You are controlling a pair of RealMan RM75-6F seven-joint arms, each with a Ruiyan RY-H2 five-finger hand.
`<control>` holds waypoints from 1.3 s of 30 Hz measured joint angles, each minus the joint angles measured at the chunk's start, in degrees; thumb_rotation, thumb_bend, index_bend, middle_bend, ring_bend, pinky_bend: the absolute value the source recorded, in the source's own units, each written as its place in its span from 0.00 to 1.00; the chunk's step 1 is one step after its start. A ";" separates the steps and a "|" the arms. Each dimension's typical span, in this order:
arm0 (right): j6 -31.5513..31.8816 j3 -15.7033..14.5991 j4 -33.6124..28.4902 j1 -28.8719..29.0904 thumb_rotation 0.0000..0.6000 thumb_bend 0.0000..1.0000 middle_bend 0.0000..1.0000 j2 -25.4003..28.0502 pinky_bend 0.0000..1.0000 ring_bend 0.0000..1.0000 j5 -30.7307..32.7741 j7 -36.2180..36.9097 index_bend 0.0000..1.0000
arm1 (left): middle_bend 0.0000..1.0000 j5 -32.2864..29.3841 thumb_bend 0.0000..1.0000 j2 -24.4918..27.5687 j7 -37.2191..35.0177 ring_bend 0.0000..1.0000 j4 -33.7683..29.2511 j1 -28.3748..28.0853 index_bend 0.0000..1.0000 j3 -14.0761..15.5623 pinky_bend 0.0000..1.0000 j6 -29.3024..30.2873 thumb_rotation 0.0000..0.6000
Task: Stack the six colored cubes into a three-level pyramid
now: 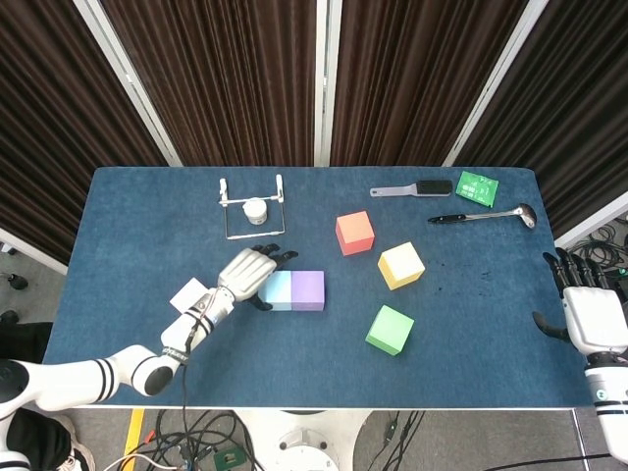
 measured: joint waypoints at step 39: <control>-14.27 1.48 2.97 11.41 1.00 0.21 0.00 -0.35 0.00 0.00 -1.19 -5.06 0.00 | 0.00 -5.48 0.00 17.29 2.81 0.00 -18.65 10.93 0.05 5.74 0.20 12.22 1.00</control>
